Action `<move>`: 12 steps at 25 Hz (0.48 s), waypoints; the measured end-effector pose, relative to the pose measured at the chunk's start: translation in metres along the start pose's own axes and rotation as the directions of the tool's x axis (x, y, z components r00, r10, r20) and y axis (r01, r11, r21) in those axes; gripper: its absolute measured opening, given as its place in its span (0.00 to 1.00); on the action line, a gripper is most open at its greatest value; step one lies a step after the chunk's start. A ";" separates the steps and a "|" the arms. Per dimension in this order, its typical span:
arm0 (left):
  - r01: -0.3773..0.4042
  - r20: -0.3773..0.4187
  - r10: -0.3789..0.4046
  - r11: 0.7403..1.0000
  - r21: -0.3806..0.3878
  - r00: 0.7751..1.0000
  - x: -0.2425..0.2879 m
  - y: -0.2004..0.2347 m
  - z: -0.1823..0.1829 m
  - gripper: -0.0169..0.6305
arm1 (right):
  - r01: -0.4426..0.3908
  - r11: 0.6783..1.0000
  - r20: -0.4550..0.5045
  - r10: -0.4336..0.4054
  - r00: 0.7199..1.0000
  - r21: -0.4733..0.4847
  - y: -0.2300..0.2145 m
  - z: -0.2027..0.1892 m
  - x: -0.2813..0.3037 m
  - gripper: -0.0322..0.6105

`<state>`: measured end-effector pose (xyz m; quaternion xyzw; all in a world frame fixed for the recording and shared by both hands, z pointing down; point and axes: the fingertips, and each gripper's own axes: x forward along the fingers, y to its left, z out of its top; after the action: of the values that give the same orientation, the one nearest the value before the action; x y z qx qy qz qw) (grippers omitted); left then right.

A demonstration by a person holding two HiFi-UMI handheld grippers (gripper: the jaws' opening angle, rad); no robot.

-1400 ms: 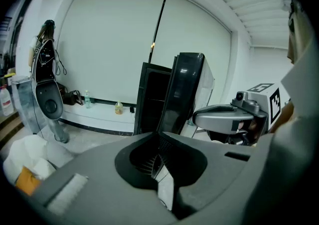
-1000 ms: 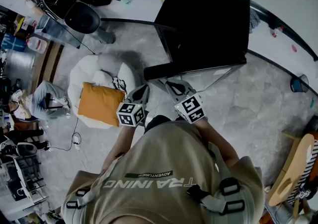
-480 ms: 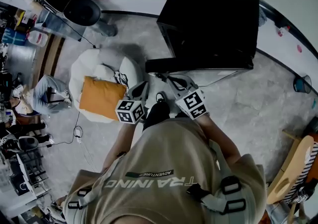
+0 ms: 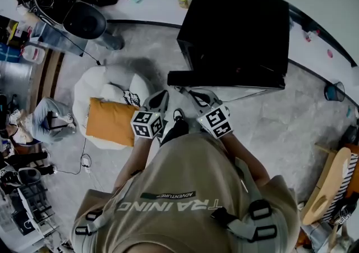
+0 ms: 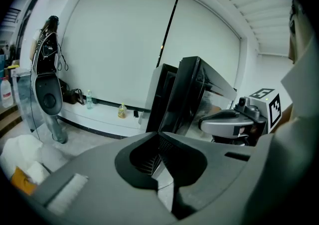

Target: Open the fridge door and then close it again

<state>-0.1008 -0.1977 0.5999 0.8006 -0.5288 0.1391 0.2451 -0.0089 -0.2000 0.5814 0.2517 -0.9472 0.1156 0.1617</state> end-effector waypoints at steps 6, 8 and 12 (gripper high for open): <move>0.050 0.005 -0.051 0.998 0.034 0.999 0.019 0.016 0.019 0.03 | 0.042 0.999 -0.019 -0.042 0.999 0.001 -0.009 0.005 0.013 0.04; 0.066 0.004 -0.066 0.997 0.039 0.998 0.024 0.021 0.025 0.03 | 0.056 0.998 -0.029 -0.056 0.998 0.005 -0.011 0.006 0.018 0.04; 0.109 -0.002 -0.109 0.993 0.053 0.994 0.032 0.027 0.034 0.03 | 0.097 0.995 -0.046 -0.097 0.994 0.010 -0.019 0.010 0.027 0.04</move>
<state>-0.1141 -0.2497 0.5939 0.8344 -0.4807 0.1391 0.2308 -0.0243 -0.2307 0.5847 0.2956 -0.9292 0.1189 0.1871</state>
